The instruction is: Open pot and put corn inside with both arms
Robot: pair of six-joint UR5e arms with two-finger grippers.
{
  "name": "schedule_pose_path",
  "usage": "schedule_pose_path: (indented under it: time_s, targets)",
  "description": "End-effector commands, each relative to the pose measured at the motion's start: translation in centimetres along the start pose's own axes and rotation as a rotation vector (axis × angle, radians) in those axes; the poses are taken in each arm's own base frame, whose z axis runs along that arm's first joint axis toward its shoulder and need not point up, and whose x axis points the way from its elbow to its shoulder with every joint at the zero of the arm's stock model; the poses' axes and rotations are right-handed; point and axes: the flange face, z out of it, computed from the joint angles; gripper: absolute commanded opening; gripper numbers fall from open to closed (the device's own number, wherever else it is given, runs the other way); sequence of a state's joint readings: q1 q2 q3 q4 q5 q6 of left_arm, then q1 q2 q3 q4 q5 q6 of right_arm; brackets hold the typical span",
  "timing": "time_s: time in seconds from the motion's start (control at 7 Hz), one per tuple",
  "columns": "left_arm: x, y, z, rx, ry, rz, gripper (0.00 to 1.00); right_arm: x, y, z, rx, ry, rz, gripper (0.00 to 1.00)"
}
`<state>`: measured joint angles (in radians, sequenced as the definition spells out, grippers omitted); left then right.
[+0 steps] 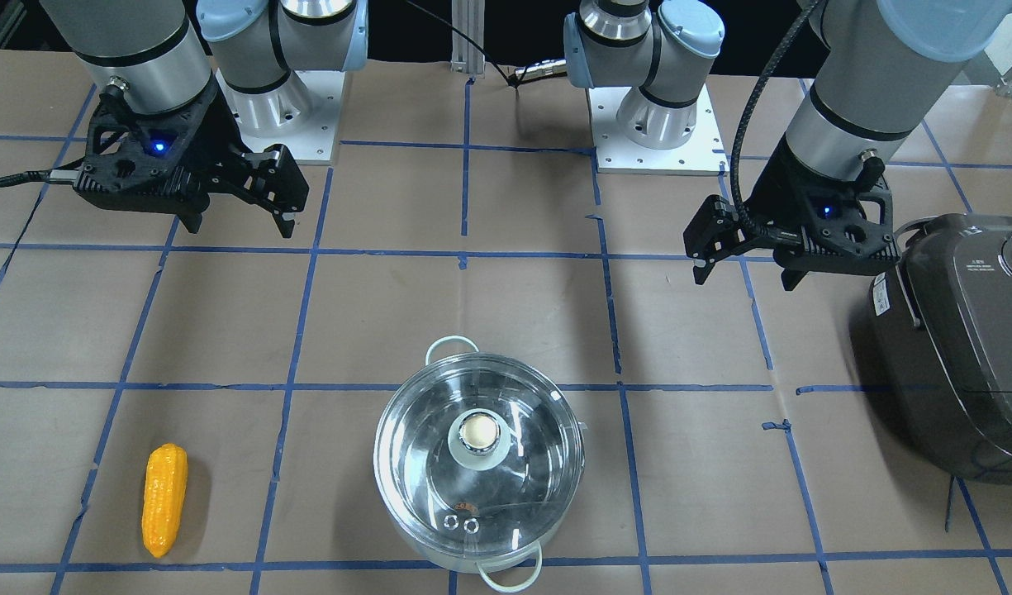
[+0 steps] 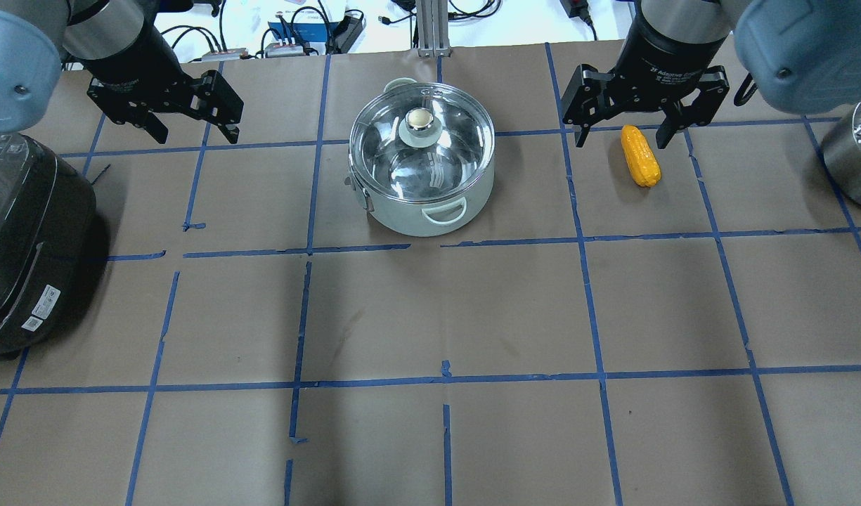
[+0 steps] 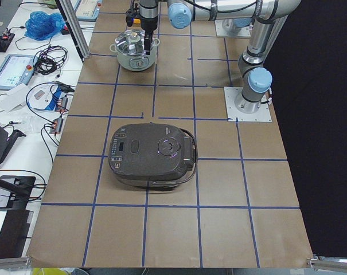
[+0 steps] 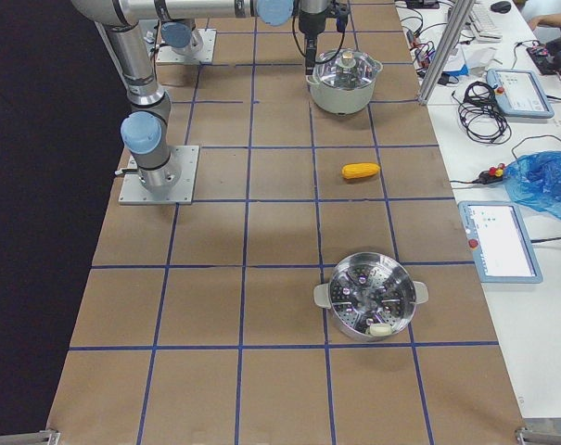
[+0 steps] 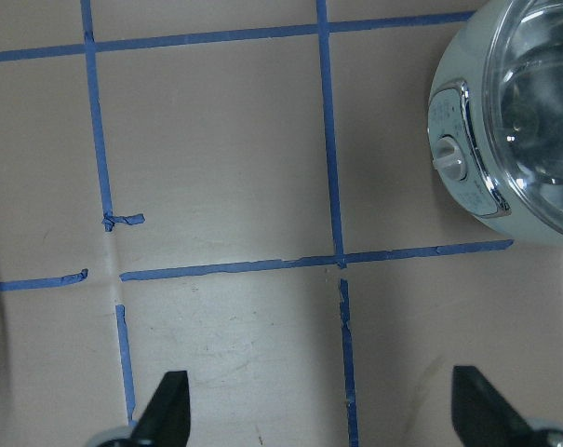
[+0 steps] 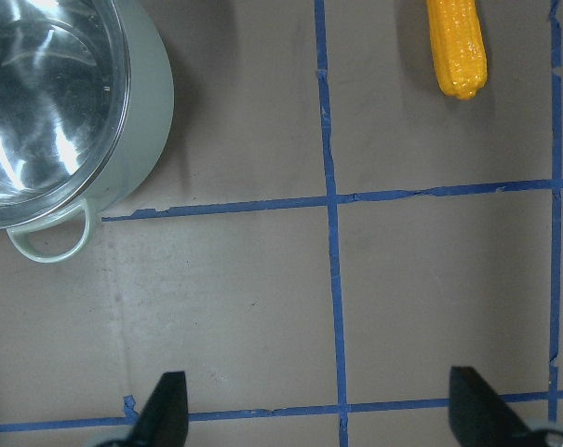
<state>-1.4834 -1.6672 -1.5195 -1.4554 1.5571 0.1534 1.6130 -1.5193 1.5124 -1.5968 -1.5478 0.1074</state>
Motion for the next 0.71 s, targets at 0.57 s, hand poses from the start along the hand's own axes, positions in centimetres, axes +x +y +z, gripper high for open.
schedule_pose_path:
  time_s: [0.57]
  targets:
    - [0.16, 0.64, -0.48, -0.012, -0.001, 0.006, 1.00, 0.11, 0.03, -0.13, 0.002, -0.002, 0.002, 1.00]
